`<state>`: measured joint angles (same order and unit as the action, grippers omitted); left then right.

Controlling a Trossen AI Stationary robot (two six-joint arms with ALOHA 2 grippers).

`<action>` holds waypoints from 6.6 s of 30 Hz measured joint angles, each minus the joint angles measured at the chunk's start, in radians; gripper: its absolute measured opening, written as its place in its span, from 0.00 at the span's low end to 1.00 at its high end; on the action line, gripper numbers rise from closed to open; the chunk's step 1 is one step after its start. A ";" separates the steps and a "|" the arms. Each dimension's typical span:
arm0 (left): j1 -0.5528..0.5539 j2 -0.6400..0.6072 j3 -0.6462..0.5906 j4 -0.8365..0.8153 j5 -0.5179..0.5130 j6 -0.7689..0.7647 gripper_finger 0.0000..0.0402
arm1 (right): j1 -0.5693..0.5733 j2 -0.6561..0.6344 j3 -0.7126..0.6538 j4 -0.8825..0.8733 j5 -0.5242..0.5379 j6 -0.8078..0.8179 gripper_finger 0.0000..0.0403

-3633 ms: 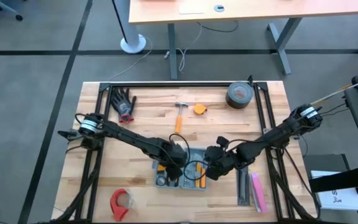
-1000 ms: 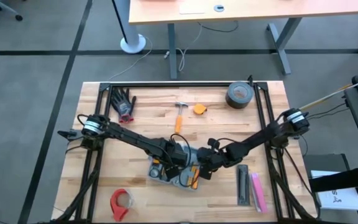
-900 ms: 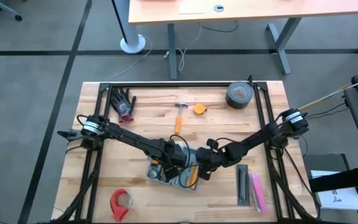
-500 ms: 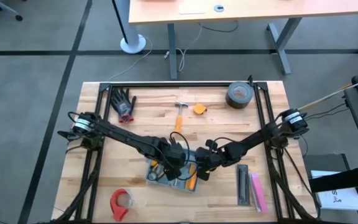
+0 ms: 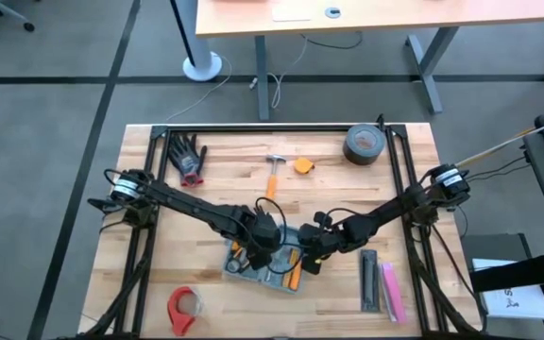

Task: Prefit tool cases
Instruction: Remove the pliers from the gray tool box, then remove the nut driver from the gray tool box

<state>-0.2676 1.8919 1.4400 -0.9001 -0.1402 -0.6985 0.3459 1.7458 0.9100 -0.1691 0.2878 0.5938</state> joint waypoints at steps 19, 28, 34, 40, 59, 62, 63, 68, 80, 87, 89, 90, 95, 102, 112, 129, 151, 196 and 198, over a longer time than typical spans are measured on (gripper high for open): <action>-0.001 0.000 -0.189 0.147 0.045 0.010 0.37 | 0.000 -0.001 0.000 0.020 0.008 -0.003 0.17; -0.002 -0.002 -0.211 0.163 0.017 0.019 0.27 | 0.000 -0.003 0.001 0.025 0.008 -0.003 0.14; 0.002 0.004 -0.174 0.154 0.019 0.036 0.11 | 0.000 -0.003 0.002 0.025 0.008 -0.003 0.17; 0.015 0.005 -0.126 0.061 0.026 0.036 0.11 | 0.000 -0.003 0.002 0.026 0.008 -0.003 0.17; 0.131 -0.037 -0.079 -0.076 -0.018 0.120 0.16 | 0.033 -0.176 0.003 -0.054 0.006 -0.001 0.16; 0.158 -0.059 -0.080 -0.076 -0.018 0.147 0.15 | 0.050 -0.205 0.003 -0.100 0.038 0.010 0.17; 0.169 -0.067 -0.081 -0.072 -0.020 0.155 0.14 | 0.057 -0.216 0.003 -0.114 0.051 0.018 0.17; 0.234 -0.110 -0.095 -0.068 -0.043 0.173 0.13 | 0.082 -0.237 0.003 -0.159 0.101 0.053 0.17; 0.473 -0.165 -0.222 0.073 -0.045 0.182 0.14 | 0.100 -0.238 0.002 -0.147 0.154 0.104 0.12; 0.602 -0.155 -0.263 0.155 -0.033 0.194 0.17 | 0.100 -0.238 0.002 -0.140 0.161 0.106 0.15; 0.633 -0.155 -0.272 0.163 -0.027 0.201 0.17 | 0.100 -0.238 0.002 -0.139 0.166 0.113 0.16; 0.647 -0.155 -0.276 0.164 -0.026 0.202 0.16 | 0.100 -0.238 0.002 -0.138 0.170 0.116 0.17; 0.705 -0.155 -0.292 0.177 -0.026 0.202 0.14 | 0.101 -0.238 0.002 -0.105 0.187 0.117 0.17; 0.746 -0.155 -0.292 0.209 -0.032 0.232 0.18 | 0.101 -0.238 0.002 -0.076 0.187 0.133 0.13; 0.750 -0.154 -0.298 0.246 -0.087 0.242 0.17 | 0.108 -0.238 0.002 -0.075 0.187 0.179 0.14; 0.745 -0.154 -0.316 0.254 -0.008 0.234 0.50 | 0.112 -0.237 0.002 -0.052 0.198 0.168 0.14; 0.308 -0.155 -0.317 0.186 0.155 0.259 0.45 | 0.124 -0.237 -0.012 -0.058 0.212 0.175 0.17; 0.043 -0.157 -0.371 0.174 0.143 -0.132 0.42 | 0.123 -0.237 -0.017 -0.058 0.203 0.146 0.18; 0.024 -0.157 -0.371 0.174 0.144 -0.155 0.42 | 0.123 -0.237 -0.017 -0.058 0.203 0.142 0.17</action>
<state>-0.2438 1.7348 1.0687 -0.7265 0.0040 -0.8531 0.4690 1.5089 0.8932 -0.2272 0.4911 0.7358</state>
